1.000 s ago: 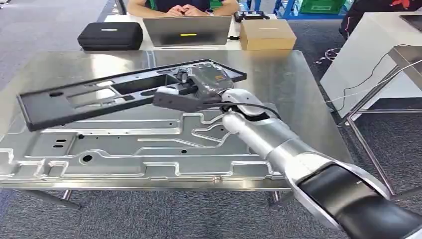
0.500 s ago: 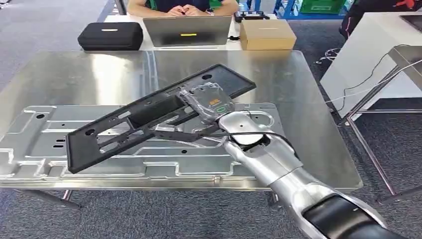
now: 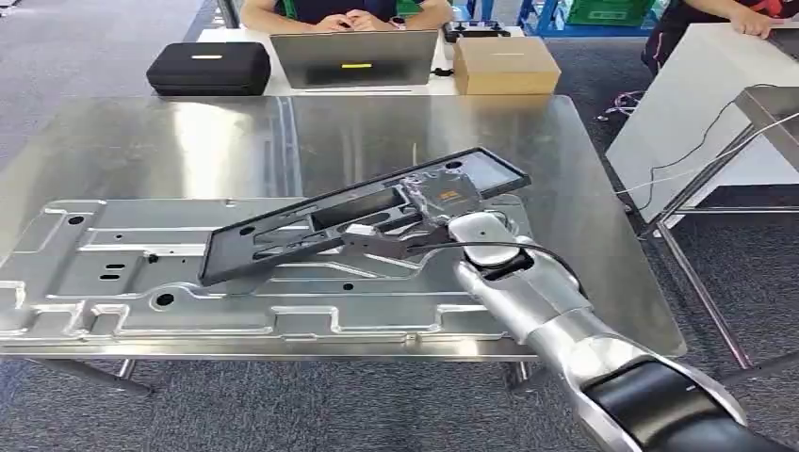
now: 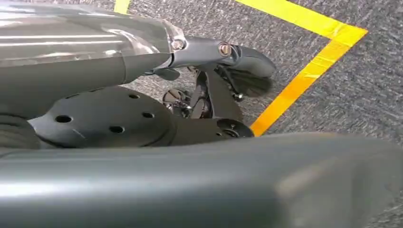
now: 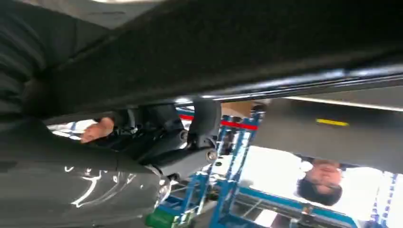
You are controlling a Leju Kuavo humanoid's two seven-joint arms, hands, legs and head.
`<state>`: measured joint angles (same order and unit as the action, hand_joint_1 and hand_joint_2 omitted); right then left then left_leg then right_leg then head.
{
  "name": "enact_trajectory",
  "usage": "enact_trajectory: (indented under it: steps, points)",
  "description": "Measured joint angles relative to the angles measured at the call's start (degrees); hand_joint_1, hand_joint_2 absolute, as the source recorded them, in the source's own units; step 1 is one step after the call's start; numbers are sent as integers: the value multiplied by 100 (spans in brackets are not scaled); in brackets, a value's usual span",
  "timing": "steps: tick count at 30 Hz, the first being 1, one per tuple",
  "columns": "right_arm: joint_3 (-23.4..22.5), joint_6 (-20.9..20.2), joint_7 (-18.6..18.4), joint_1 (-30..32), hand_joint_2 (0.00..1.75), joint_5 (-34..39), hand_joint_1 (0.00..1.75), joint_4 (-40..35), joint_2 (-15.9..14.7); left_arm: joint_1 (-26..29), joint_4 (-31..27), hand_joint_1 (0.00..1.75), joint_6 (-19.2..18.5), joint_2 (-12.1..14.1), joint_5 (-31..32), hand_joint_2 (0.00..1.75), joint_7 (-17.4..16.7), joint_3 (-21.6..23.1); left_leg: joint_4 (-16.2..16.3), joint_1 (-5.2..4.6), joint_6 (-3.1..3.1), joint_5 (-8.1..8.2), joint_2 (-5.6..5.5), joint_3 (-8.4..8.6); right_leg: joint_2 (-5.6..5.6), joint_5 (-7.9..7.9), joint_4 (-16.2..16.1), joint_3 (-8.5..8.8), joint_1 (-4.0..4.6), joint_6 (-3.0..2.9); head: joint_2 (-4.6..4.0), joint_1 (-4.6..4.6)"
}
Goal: Take the parts from the cabinet and place them on the table.
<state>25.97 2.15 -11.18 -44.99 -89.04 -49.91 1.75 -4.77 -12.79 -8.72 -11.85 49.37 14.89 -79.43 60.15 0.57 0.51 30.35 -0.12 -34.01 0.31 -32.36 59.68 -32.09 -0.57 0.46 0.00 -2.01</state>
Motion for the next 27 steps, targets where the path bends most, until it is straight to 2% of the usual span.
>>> enact_trajectory:
  steps: [4, 8, 12, 14, 20, 24, 27]
  points:
    - [-276, -199, -292, -307, 175, -59, 175, 684, -68, -3, 0, 0, 0, 0, 24, 175, -50, 4, 1, 0, 0, 0, -5, -1, -6, 0, 0, 1, -1, 1, 0, 0]
    - [-490, -223, -313, -480, 175, -64, 175, 1135, -149, -11, 0, 0, 6, 0, 29, 175, -68, 4, 1, -1, 0, 0, -3, 0, 3, 0, 0, 1, -1, 1, -2, 0]
    - [-676, -414, -307, -623, 175, 39, 175, 1481, -219, -7, 0, 0, 15, 0, 37, 175, -35, 7, 2, -1, 0, 0, -6, 0, -6, 0, 0, 1, -1, 1, -2, 0]
    - [-770, -470, -180, -687, 175, 100, 175, 1641, -254, 1, 0, 0, 15, 2, 94, 175, 31, 15, 1, -1, 0, 0, -6, 0, -6, 0, 0, 2, 0, 1, -2, 0]
    - [-829, -512, 531, -694, 175, 354, 175, 1776, -297, 14, 0, 0, -55, 2, 33, 175, 341, 35, 0, 0, 0, 0, -5, 1, -1, 0, 0, 0, 0, 1, -2, 0]
    - [-752, -584, 1058, -553, 175, 820, 175, 1566, -315, 38, 0, 0, -59, 0, -24, 175, 420, 31, 0, 1, 0, 0, -5, 1, 0, -1, 0, 0, 0, 1, -2, 0]
    - [-633, -649, 1306, -409, 175, 1161, 175, 1325, -354, 49, 0, 0, -57, 0, -80, 175, 445, 28, -1, 1, 0, 0, -5, 1, -1, -1, 0, 0, 0, 1, 0, 0]
